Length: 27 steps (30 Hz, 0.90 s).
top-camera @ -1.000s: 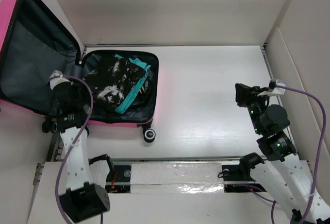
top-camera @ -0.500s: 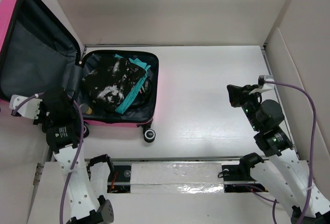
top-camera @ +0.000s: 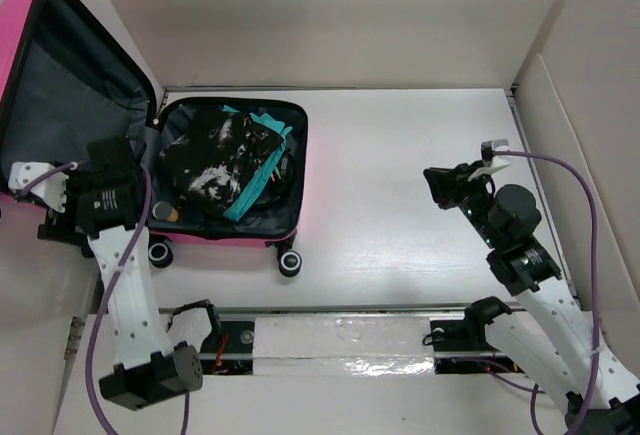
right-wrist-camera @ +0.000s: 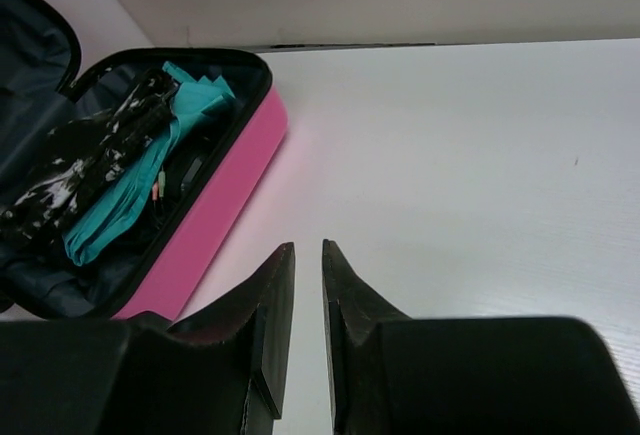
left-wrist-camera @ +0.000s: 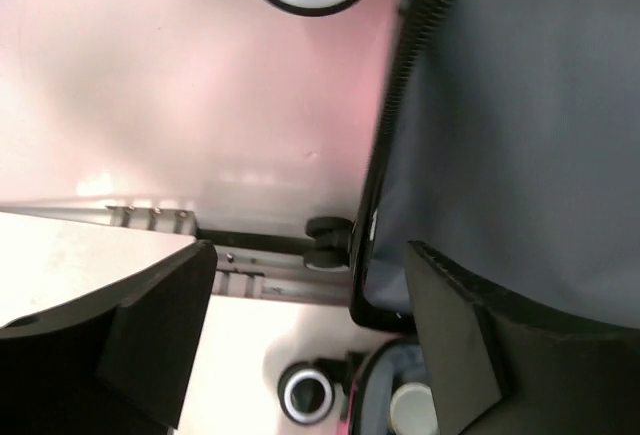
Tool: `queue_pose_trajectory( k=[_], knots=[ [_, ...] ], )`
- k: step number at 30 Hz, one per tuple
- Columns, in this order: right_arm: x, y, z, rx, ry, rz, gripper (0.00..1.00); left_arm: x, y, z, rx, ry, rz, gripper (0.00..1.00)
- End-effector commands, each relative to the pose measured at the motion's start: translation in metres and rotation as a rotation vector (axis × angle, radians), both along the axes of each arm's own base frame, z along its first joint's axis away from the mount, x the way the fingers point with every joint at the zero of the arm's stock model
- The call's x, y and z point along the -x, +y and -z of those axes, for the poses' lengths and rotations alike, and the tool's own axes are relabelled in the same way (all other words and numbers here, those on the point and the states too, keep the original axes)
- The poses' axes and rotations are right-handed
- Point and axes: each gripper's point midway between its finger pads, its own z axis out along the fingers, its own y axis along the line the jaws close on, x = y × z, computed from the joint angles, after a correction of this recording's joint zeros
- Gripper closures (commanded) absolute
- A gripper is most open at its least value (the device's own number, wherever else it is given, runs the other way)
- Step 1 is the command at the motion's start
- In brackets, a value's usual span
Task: Pack the luggage
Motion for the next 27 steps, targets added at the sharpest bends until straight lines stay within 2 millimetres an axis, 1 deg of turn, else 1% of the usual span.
queue_pose_trajectory(
  k=[1,2,4,5,8,9,12,13,14,16,17,18,19,20,21,25,27],
  knots=[
    [0.004,0.007,-0.033,-0.013,-0.090,-0.042,0.77,0.011,0.013,-0.015,-0.114,-0.005,-0.160,0.29],
    [0.004,0.008,-0.033,-0.012,-0.089,-0.044,0.77,0.004,0.015,-0.011,-0.116,0.027,-0.165,0.32],
    [0.003,0.007,-0.032,-0.008,-0.087,-0.042,0.77,0.000,0.019,-0.012,-0.138,0.049,-0.180,0.34],
    [0.003,0.007,-0.032,-0.006,-0.086,-0.038,0.77,-0.003,0.020,-0.009,-0.140,0.065,-0.183,0.38],
    [0.001,0.006,-0.030,-0.005,-0.082,-0.029,0.77,-0.003,0.028,-0.004,-0.134,0.087,-0.219,0.42],
    [0.000,0.006,-0.030,-0.002,-0.080,-0.030,0.77,-0.008,0.031,-0.002,-0.123,0.072,-0.216,0.43],
    [-0.002,0.006,-0.027,0.003,-0.070,-0.026,0.77,-0.016,0.034,0.001,-0.133,0.094,-0.206,0.49],
    [-0.003,0.006,-0.026,0.006,-0.068,-0.020,0.77,-0.017,0.035,0.001,-0.132,0.140,-0.192,0.51],
    [-0.003,0.005,-0.026,0.006,-0.066,-0.018,0.77,-0.023,0.037,0.004,-0.139,0.125,-0.188,0.57],
    [-0.003,0.005,-0.026,0.006,-0.066,-0.015,0.77,-0.029,0.039,0.006,-0.141,0.124,-0.176,0.63],
    [-0.003,0.005,-0.025,0.007,-0.065,-0.015,0.77,-0.029,0.039,0.011,-0.133,0.188,-0.148,0.75],
    [-0.003,0.006,-0.025,0.005,-0.064,-0.018,0.77,-0.037,0.041,0.008,-0.144,0.147,-0.138,0.80],
    [-0.003,0.006,-0.026,0.006,-0.066,-0.021,0.77,-0.038,0.041,0.008,-0.147,0.146,-0.132,0.82],
    [-0.003,0.006,-0.025,0.009,-0.064,-0.023,0.77,-0.040,0.042,0.009,-0.145,0.164,-0.120,0.82],
    [-0.003,0.006,-0.027,0.008,-0.067,-0.021,0.77,-0.041,0.047,0.010,-0.134,0.144,-0.122,0.82],
    [-0.005,0.002,-0.024,0.014,-0.059,0.002,0.77,-0.047,0.054,0.019,-0.094,0.120,-0.108,0.83],
    [-0.005,0.002,-0.023,0.014,-0.058,0.005,0.77,-0.052,0.055,0.019,-0.091,0.120,-0.091,0.90]
  ],
)
